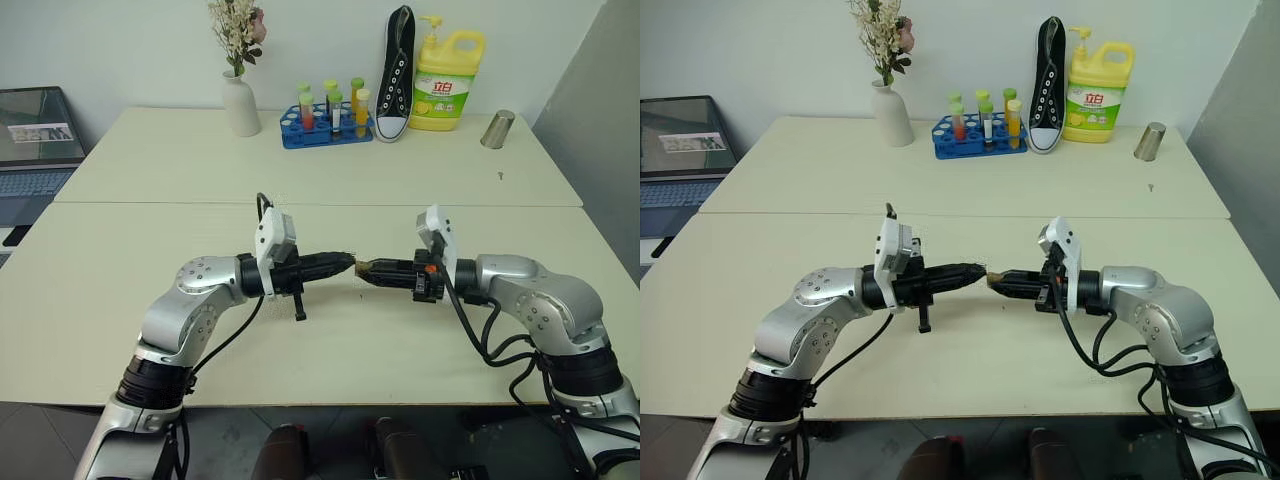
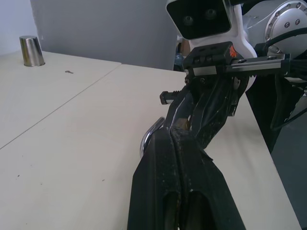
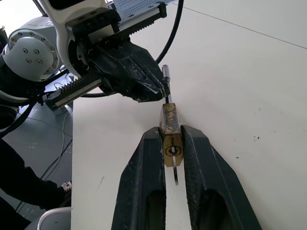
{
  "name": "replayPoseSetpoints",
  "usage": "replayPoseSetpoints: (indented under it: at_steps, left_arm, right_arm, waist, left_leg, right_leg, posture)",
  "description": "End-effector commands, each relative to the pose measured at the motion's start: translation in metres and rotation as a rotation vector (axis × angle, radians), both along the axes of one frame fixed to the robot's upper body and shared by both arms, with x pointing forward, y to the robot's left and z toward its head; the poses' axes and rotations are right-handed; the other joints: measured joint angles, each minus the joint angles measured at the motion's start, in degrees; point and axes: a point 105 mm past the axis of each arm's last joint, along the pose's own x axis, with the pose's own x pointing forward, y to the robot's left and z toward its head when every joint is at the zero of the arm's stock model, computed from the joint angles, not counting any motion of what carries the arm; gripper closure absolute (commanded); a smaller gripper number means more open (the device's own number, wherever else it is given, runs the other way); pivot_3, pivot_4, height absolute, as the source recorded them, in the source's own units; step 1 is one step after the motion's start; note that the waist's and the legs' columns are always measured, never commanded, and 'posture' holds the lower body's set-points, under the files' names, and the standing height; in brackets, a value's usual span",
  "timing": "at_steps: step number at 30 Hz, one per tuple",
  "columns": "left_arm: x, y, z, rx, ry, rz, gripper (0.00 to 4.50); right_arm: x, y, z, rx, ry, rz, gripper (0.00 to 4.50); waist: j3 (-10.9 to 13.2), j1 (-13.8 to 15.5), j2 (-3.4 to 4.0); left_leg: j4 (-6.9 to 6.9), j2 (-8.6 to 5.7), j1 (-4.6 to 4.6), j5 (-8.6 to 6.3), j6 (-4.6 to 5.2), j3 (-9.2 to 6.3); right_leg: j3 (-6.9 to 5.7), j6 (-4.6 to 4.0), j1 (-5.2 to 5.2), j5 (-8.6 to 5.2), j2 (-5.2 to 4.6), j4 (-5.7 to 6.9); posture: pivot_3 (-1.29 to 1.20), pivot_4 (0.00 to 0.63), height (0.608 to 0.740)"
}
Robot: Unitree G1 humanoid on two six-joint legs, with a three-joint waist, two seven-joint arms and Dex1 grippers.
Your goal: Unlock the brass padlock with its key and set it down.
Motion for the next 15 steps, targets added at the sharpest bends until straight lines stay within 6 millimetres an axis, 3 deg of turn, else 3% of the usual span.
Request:
replayPoseSetpoints:
  at_steps: [1, 11, 14, 15]
  left_arm:
    - [-0.002, -0.001, 0.014, -0.02, -0.05, -0.002, 4.5]
    - [-0.005, 0.007, 0.011, 0.09, -0.182, 0.015, 4.5]
    - [-0.005, 0.022, -0.004, 0.285, -0.404, 0.002, 4.5]
    - [-0.007, 0.028, -0.011, 0.354, -0.479, -0.024, 4.14]
  right_arm:
    - [-0.006, 0.003, 0.007, 0.014, -0.037, 0.033, 4.33]
    - [-0.003, 0.001, 0.006, 0.014, -0.022, 0.011, 4.33]
    - [-0.001, -0.002, 0.005, 0.025, 0.026, -0.013, 4.33]
    - [-0.002, -0.003, 0.003, 0.026, 0.049, -0.013, 4.33]
  waist:
    - [0.0, -0.01, 0.0]
    - [0.0, -0.01, 0.0]
    - [0.0, -0.05, 0.01]
    - [0.0, -0.04, 0.01]
  left_leg:
    - [0.0, 0.0, 0.0, 0.0, 0.0, 0.0]
    - [0.0, 0.0, 0.0, 0.0, 0.0, 0.0]
    - [-0.02, 0.01, 0.01, 0.0, 0.0, 0.02]
    - [-0.03, 0.01, 0.01, 0.0, 0.0, 0.02]
  right_leg:
    - [0.0, 0.0, 0.0, 0.0, 0.0, 0.0]
    - [0.0, 0.0, 0.0, 0.0, 0.0, 0.0]
    - [0.02, -0.01, -0.01, -0.01, 0.0, -0.01]
    - [0.02, -0.04, -0.01, 0.0, 0.0, -0.01]
  posture:
    - [0.0, 0.15, 0.74]
    - [0.0, 0.15, 0.74]
    - [0.0, 0.15, 0.74]
    - [0.0, 0.15, 0.74]
